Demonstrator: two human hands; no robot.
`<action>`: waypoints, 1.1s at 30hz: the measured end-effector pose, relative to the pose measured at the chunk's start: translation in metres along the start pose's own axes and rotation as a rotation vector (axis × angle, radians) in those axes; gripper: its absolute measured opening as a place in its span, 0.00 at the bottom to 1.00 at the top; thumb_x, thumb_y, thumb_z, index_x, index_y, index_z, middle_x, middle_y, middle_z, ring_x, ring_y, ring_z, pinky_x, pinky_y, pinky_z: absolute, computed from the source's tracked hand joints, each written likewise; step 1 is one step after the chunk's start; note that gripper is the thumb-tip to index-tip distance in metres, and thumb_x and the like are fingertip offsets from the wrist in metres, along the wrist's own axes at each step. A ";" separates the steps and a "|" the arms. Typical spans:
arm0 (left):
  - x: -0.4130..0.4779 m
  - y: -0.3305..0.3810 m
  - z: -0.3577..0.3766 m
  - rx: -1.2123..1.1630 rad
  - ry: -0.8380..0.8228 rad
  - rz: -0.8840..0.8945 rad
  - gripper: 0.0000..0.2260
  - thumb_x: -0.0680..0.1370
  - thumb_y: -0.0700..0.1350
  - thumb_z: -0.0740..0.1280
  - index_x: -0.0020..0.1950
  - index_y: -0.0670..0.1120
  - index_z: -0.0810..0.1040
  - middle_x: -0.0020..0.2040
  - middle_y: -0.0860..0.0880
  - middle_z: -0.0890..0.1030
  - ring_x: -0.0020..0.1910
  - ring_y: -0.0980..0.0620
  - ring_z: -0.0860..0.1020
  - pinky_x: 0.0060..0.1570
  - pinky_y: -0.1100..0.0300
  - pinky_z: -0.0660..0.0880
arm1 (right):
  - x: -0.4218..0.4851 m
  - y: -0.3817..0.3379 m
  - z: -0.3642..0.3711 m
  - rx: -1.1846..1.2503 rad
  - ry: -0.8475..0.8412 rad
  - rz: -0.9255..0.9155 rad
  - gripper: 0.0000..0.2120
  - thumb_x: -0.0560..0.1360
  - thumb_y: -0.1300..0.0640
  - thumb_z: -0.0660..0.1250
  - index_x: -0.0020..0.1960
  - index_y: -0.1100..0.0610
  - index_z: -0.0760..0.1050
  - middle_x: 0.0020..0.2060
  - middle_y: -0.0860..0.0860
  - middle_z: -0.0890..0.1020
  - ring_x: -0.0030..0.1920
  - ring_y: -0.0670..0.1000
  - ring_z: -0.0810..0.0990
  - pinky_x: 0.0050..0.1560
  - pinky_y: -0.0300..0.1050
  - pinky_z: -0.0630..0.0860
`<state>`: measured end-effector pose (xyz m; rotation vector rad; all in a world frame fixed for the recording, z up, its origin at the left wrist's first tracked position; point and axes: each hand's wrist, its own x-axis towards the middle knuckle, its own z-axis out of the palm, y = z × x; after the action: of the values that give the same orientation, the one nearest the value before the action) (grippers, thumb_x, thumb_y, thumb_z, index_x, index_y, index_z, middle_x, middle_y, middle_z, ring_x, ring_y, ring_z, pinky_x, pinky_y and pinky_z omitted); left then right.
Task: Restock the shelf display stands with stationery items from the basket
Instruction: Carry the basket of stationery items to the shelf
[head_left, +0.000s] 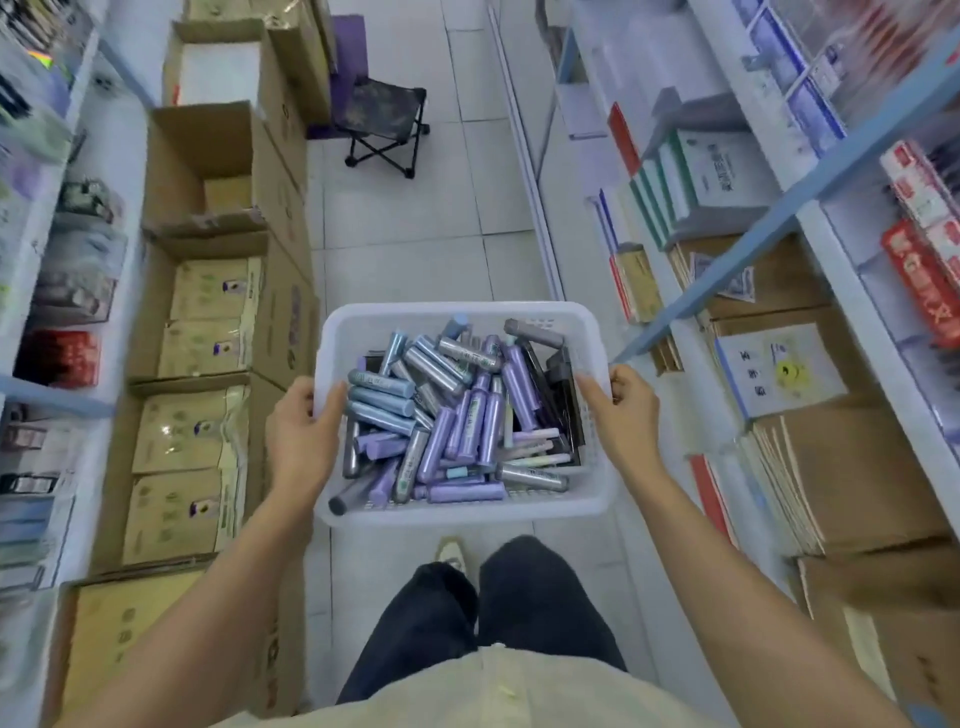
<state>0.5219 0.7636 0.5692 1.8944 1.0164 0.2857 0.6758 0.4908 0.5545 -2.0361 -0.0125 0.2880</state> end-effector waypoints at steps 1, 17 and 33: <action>0.022 0.010 0.005 -0.006 -0.001 -0.002 0.16 0.80 0.52 0.63 0.45 0.39 0.72 0.37 0.42 0.77 0.34 0.45 0.73 0.33 0.54 0.71 | 0.023 -0.009 0.005 0.000 -0.004 0.000 0.15 0.77 0.54 0.68 0.38 0.61 0.68 0.31 0.55 0.70 0.30 0.48 0.67 0.29 0.35 0.65; 0.374 0.156 0.094 -0.018 0.089 -0.043 0.17 0.80 0.52 0.64 0.46 0.36 0.73 0.42 0.36 0.79 0.43 0.34 0.78 0.41 0.40 0.76 | 0.414 -0.149 0.091 -0.039 -0.088 -0.032 0.20 0.76 0.52 0.68 0.45 0.70 0.71 0.37 0.70 0.74 0.33 0.53 0.66 0.35 0.46 0.63; 0.751 0.269 0.157 -0.001 0.044 -0.022 0.16 0.79 0.56 0.63 0.45 0.43 0.75 0.38 0.43 0.79 0.32 0.49 0.72 0.33 0.49 0.72 | 0.754 -0.277 0.203 -0.047 -0.037 -0.023 0.16 0.77 0.53 0.69 0.34 0.53 0.66 0.28 0.51 0.71 0.27 0.43 0.67 0.29 0.36 0.64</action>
<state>1.2270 1.1683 0.5496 1.8821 1.0661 0.3158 1.3978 0.8981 0.5588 -2.0756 -0.0666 0.3140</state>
